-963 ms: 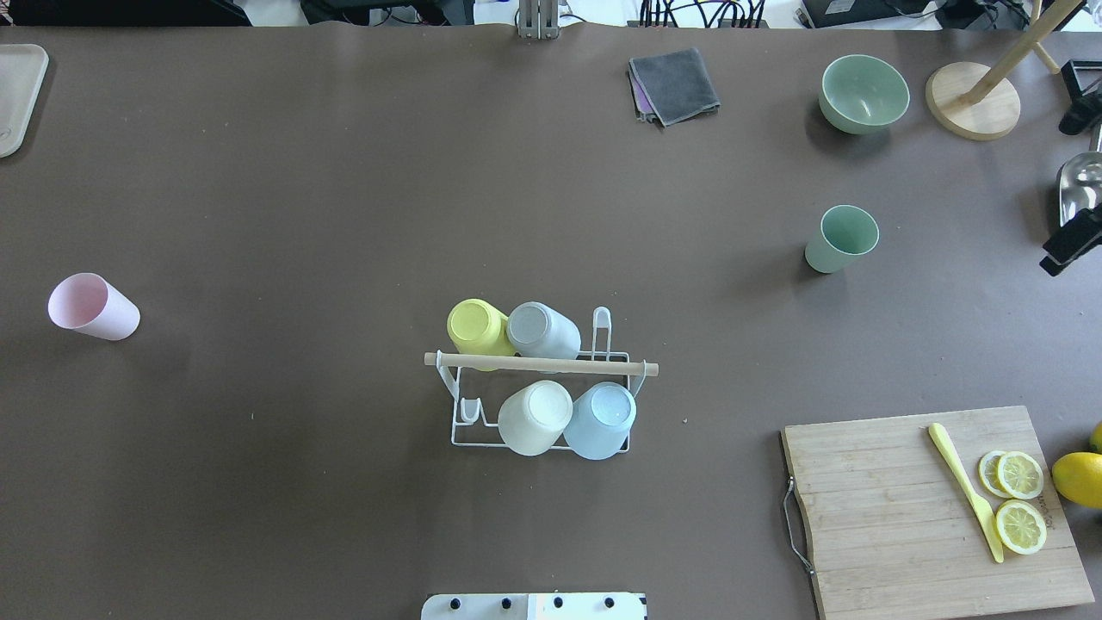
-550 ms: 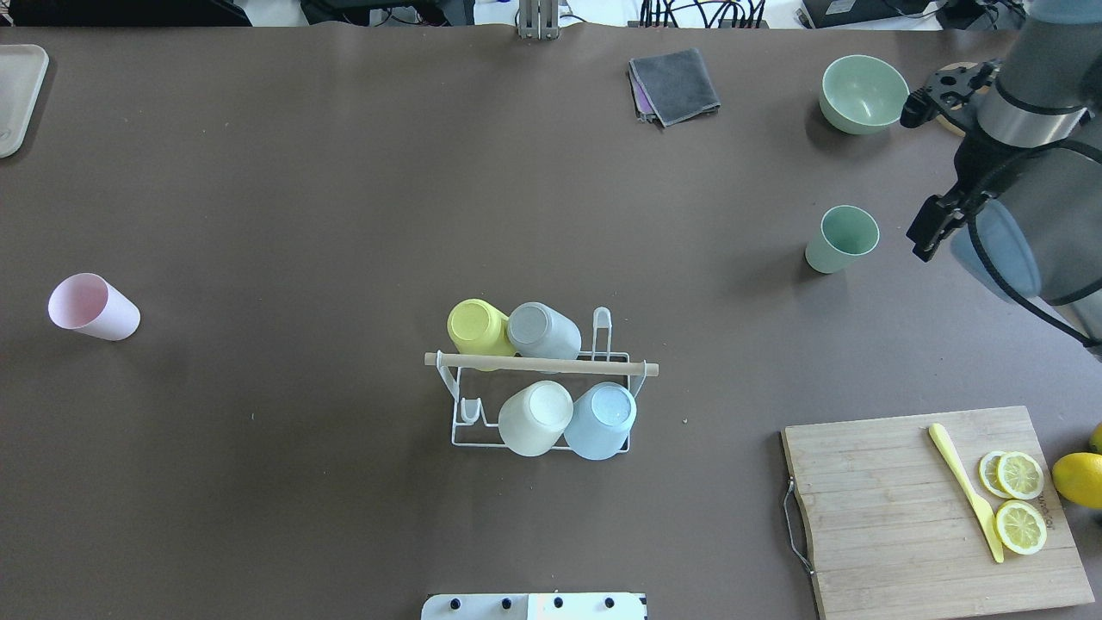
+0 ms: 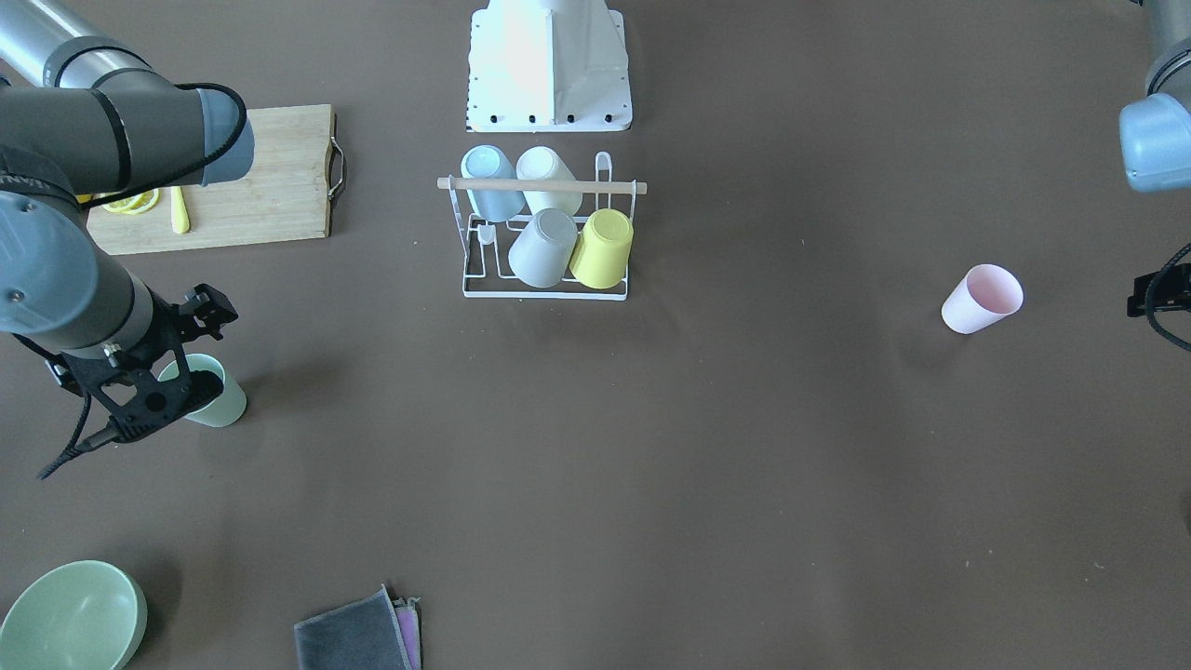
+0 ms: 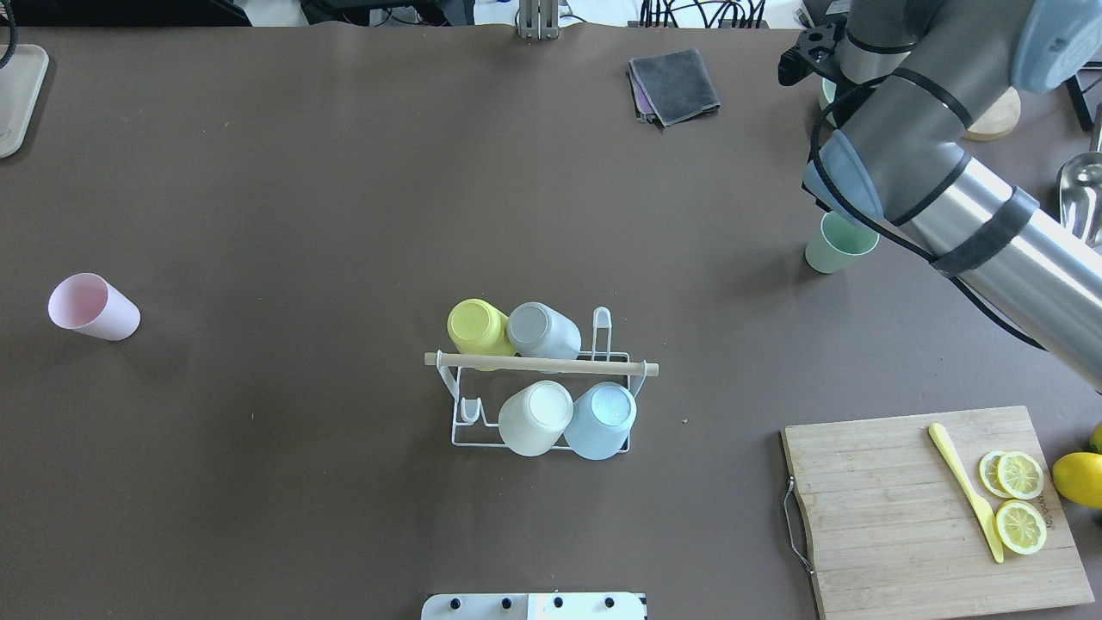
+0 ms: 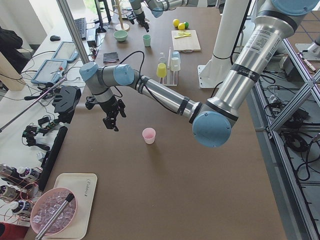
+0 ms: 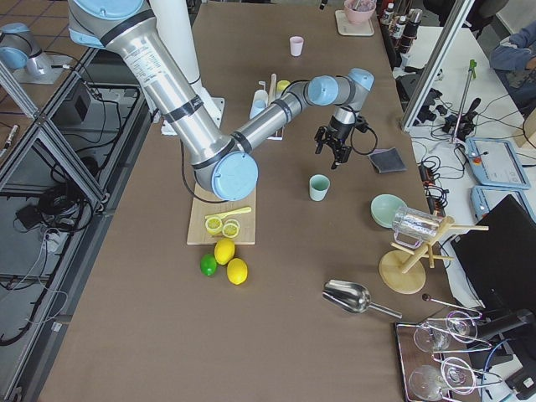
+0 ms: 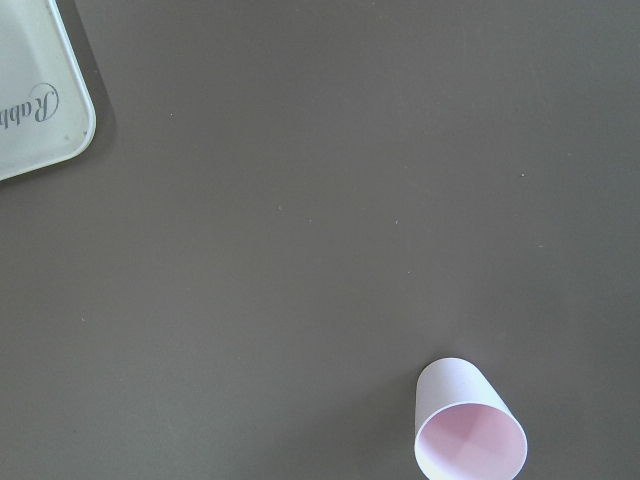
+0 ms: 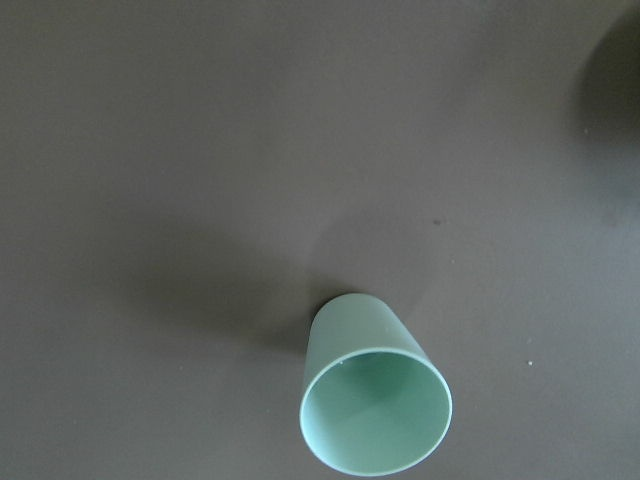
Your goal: Place cup on cup holder
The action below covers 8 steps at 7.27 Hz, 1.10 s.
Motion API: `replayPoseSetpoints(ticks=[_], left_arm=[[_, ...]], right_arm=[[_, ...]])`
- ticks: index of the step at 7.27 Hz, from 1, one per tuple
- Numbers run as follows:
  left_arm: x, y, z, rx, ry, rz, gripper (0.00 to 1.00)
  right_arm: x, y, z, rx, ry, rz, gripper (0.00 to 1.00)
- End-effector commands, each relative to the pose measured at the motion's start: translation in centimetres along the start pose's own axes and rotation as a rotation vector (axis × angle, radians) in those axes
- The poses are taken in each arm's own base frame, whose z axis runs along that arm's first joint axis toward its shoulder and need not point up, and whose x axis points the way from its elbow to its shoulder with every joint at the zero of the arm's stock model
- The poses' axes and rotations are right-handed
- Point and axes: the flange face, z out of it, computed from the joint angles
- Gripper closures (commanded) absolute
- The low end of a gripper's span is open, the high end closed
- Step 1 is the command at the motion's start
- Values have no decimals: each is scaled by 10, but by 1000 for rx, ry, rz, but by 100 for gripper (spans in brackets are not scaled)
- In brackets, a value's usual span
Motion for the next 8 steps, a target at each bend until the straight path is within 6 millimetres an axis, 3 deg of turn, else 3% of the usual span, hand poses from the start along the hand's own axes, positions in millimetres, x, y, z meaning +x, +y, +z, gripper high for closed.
replayPoseSetpoints(ticks=[1, 3, 5, 7, 8], left_arm=[[16, -44, 9, -95, 14, 78, 2], [42, -56, 29, -149, 11, 117, 2], [38, -49, 36, -174, 24, 86, 2], [108, -52, 104, -316, 14, 151, 2], [132, -50, 129, -362, 7, 182, 2]], right_arm=[[-8, -56, -11, -57, 53, -130, 0], [-35, -71, 10, -115, 109, -301, 0], [-70, -79, 45, -181, 160, -383, 0], [-84, -85, 70, -239, 189, -431, 0], [-88, -85, 84, -267, 188, -455, 0]])
